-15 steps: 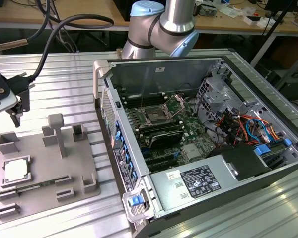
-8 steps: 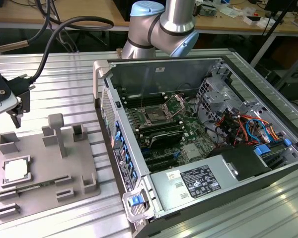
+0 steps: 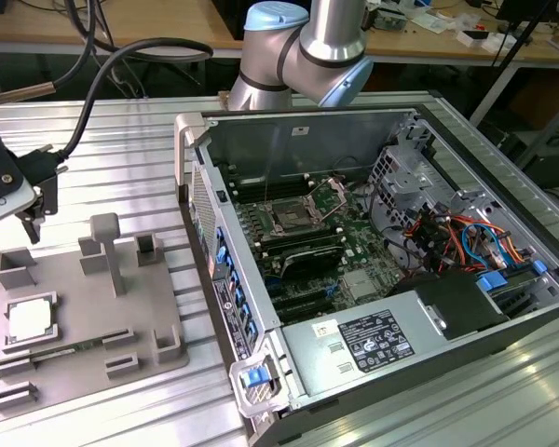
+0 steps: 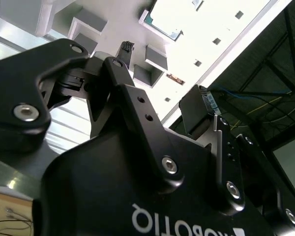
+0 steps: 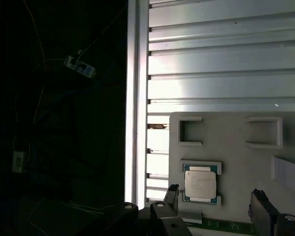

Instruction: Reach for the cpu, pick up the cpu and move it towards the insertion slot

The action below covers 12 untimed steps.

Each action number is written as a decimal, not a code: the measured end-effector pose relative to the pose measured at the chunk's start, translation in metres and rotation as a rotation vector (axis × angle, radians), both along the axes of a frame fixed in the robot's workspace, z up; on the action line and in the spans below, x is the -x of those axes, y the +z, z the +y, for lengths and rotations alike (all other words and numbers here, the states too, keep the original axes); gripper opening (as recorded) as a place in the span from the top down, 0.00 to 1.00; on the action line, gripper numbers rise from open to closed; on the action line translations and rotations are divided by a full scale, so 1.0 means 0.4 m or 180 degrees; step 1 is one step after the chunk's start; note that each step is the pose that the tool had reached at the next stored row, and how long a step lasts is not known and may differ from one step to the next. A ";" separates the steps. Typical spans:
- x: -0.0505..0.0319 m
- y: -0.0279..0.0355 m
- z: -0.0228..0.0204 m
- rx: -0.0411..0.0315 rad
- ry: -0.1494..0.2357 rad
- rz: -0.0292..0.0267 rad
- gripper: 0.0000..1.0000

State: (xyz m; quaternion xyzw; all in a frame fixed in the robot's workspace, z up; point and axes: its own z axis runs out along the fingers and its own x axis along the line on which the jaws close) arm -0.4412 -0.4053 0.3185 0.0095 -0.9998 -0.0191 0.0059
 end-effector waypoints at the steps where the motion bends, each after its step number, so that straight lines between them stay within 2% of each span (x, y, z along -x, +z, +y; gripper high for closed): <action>1: 0.000 -0.001 0.000 0.0000 0.0000 0.0000 0.34; 12: 0.000 -0.012 0.000 0.0000 0.0000 0.0002 0.34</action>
